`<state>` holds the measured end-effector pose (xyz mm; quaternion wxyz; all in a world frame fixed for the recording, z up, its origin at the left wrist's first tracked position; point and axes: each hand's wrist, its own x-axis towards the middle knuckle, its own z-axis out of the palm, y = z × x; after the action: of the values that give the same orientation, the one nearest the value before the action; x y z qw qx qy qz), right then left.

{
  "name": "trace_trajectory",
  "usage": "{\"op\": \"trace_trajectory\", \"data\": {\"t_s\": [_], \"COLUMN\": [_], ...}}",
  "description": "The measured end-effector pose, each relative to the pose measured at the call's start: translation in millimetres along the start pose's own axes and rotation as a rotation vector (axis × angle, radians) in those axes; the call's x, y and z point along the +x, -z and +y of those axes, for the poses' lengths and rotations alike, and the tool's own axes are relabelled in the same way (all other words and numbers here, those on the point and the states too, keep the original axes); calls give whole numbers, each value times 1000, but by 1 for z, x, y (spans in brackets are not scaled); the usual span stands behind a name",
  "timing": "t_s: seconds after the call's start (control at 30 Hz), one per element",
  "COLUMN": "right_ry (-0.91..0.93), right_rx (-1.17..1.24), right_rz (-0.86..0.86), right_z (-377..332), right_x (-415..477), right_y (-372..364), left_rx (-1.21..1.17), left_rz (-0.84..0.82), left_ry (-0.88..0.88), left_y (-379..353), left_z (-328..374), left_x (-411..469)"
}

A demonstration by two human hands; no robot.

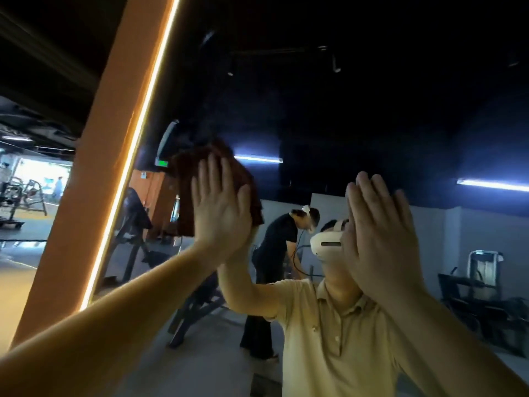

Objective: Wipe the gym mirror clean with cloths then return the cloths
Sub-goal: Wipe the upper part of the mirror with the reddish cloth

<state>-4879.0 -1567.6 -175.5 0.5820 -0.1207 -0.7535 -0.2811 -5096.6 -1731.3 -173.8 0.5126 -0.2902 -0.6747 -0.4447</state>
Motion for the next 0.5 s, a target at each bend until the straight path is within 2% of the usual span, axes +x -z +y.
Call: {"op": "trace_trajectory", "data": {"t_s": [0.07, 0.13, 0.23, 0.27, 0.3, 0.37, 0.5], "right_ry": [19, 6, -43, -30, -6, 35, 48], "right_rx": [12, 89, 194, 177, 139, 48, -50], "right_rz": [-10, 12, 107, 120, 112, 83, 104], "right_z": [3, 4, 4, 3, 0, -5, -7], "right_x": [-2, -1, -12, -19, -26, -36, -49], "right_y": [-3, -1, 5, 4, 0, -8, -23], "left_rx": [-3, 7, 2, -30, -56, -63, 64], "left_rz": [16, -3, -75, -93, -118, -134, -59], "left_ry": [-141, -356, -715, -774, -764, -604, -361], "left_y": [-20, -33, -32, -26, -20, -10, 5], "left_z": [59, 103, 97, 81, 61, 18, -65], "left_x": [-26, -51, -62, -58, -54, -44, -46]}}
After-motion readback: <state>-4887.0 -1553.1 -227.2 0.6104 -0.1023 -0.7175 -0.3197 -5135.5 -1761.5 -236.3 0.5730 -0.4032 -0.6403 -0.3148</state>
